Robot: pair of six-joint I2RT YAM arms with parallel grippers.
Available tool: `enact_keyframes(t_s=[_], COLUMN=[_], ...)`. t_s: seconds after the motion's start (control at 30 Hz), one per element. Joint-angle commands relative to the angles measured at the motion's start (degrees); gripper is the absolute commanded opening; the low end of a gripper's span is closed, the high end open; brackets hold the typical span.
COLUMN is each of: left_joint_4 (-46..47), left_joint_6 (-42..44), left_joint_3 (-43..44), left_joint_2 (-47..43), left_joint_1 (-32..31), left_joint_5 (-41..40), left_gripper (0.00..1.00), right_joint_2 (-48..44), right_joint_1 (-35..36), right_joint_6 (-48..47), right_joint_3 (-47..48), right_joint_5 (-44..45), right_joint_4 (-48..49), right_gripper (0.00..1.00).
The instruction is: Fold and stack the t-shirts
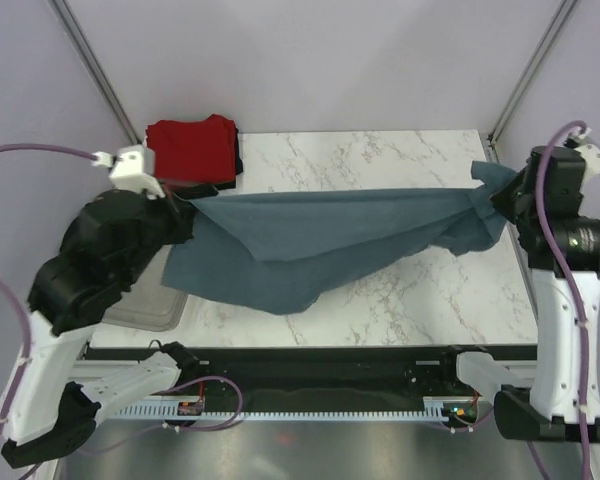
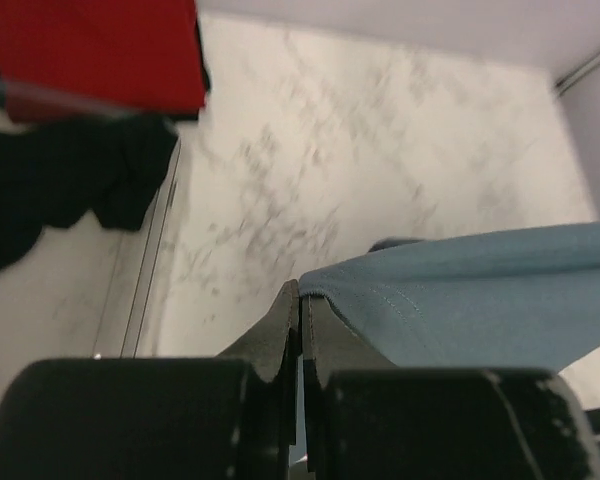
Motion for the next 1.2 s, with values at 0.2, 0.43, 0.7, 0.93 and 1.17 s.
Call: enact_keyframes(t_s=[0.2,0.43,0.7,0.93,1.17], left_joint_4=[5.0,10.4,14.6,20.4,20.8], left_joint_6=[-3.3,2.4,2.6,1.8,0.6], left_joint_3=[-17.7,-8.7,-7.6,-9.7,-6.1], left_joint_2=[9.8,19.7,6.4,-9.7,-13.4], left_joint_1=[3.6,20.4,20.4,20.4,20.4], left_joint_5=[8.6,23.7,27.7,34.4,37.0], left_gripper=[0.02,0.02,0.02,0.02,0.02], right_joint_2=[20.3,49.5,21.4,-7.4,-11.2], right_joint_1=[-2.0,5.8,5.7,5.7,5.6], right_joint_6=[-2.0,-4.9,-5.3,-8.1,-12.0], right_joint_3=[-3.7,37.0,13.1,6.6,16.6], right_joint_5=[-7.4,-0.7,-3.7,0.5,0.6], right_joint_4=[12.9,3.5,22.9,27.9,25.0], right_gripper=[0.00,0.00,0.00,0.00,0.00])
